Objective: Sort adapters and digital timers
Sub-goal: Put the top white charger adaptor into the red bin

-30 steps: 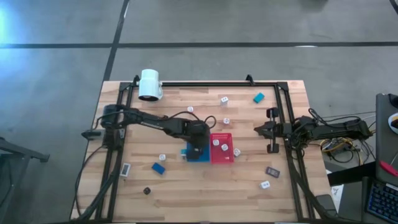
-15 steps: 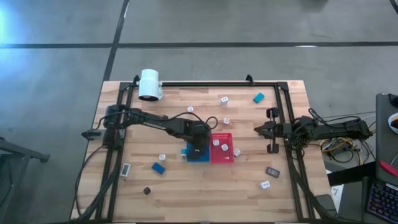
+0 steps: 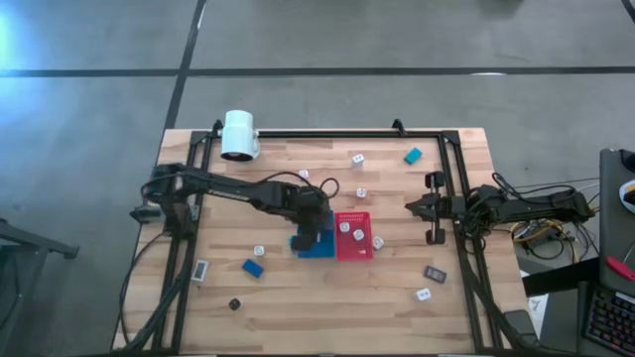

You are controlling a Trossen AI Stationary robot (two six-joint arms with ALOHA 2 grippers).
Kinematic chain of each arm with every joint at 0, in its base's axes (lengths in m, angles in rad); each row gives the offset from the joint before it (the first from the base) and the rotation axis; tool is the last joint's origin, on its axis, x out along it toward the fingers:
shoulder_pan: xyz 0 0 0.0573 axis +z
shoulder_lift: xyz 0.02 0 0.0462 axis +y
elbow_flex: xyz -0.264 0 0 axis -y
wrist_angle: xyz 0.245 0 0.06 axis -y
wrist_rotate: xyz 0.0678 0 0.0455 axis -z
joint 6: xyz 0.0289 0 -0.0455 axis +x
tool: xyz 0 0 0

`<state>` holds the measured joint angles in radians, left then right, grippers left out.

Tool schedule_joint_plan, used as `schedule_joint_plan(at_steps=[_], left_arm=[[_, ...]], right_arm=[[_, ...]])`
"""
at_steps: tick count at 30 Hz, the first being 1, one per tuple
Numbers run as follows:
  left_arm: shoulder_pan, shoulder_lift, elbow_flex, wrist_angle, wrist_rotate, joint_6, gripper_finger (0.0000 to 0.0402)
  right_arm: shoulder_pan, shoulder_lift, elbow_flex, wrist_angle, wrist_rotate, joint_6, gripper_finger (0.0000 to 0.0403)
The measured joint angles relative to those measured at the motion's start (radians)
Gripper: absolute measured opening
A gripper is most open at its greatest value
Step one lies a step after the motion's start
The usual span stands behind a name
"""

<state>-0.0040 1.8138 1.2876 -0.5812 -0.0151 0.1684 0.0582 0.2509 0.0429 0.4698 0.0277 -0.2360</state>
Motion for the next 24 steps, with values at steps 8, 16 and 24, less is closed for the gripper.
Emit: schedule_joint_plan(at_steps=[8,16,24], left_arm=[[0.0,-0.397,-0.387,0.489,0.003,0.011,0.0091],[0.033,-0.868,-0.868,0.992,-0.074,-0.044,0.0019],[0.059,-1.215,-1.059,0.993,-0.143,-0.022,0.0004]], right_arm=[[0.001,0.001,0.0,-0.002,0.0,0.0,0.0008],[0.0,0.001,0.0,-0.001,0.0,0.0,0.0008],[0.0,0.001,0.0,0.006,0.0,0.0,0.0008]])
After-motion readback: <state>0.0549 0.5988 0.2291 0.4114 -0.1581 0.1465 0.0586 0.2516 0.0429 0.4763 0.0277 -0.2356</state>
